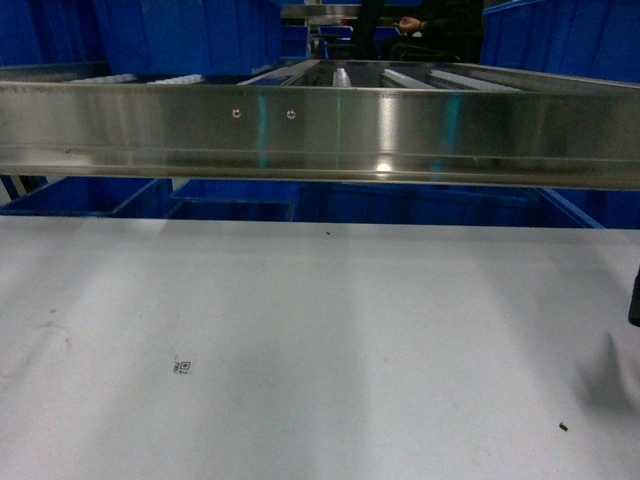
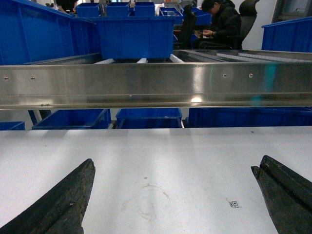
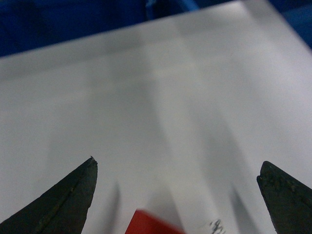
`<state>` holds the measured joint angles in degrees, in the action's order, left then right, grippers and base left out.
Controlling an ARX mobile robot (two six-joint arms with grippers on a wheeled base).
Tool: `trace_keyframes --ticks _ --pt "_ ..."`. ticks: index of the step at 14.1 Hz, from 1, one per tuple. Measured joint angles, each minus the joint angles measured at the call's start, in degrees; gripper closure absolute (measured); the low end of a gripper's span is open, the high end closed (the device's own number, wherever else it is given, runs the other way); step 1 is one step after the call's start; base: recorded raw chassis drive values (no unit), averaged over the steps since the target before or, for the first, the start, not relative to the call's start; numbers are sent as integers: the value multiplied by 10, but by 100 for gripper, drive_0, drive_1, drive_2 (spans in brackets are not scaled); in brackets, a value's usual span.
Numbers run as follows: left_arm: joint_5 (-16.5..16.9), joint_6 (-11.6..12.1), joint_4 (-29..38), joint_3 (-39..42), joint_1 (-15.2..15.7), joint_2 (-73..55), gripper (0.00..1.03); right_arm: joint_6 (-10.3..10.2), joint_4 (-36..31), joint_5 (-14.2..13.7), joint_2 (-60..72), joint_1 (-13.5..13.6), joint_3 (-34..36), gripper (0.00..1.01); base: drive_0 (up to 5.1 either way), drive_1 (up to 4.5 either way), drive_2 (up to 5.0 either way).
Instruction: Place magnetic block on left shelf second layer
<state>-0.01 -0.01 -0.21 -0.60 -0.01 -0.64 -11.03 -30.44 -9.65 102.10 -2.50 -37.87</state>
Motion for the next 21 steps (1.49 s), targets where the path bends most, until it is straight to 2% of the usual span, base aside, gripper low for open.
trace_keyframes --ticks 1,4,6,9,14,16,18,19,20,21 --pt "0 0 0 0 0 0 5 0 -25 -14 -1 -5 -5 3 0 0 0" --pt "0 0 0 0 0 0 5 -6 -44 -10 64 -4 8 3 0 0 0" --pt "0 0 0 0 0 0 5 -8 -56 -10 87 9 9 3 0 0 0" --pt "0 0 0 0 0 0 5 1 -87 -20 111 21 9 3 0 0 0" --pt "0 0 0 0 0 0 5 28 -128 -9 132 12 10 56 0 0 0" --pt "0 0 0 0 0 0 5 53 -143 5 121 2 25 59 0 0 0" --pt "0 0 0 0 0 0 5 62 -114 44 53 -19 48 59 0 0 0" --pt "0 0 0 0 0 0 5 71 -119 52 17 -21 56 59 0 0 0" --pt "0 0 0 0 0 0 5 98 -111 72 -56 -20 74 59 0 0 0" --pt "0 0 0 0 0 0 5 120 -71 106 -143 -19 92 59 0 0 0"
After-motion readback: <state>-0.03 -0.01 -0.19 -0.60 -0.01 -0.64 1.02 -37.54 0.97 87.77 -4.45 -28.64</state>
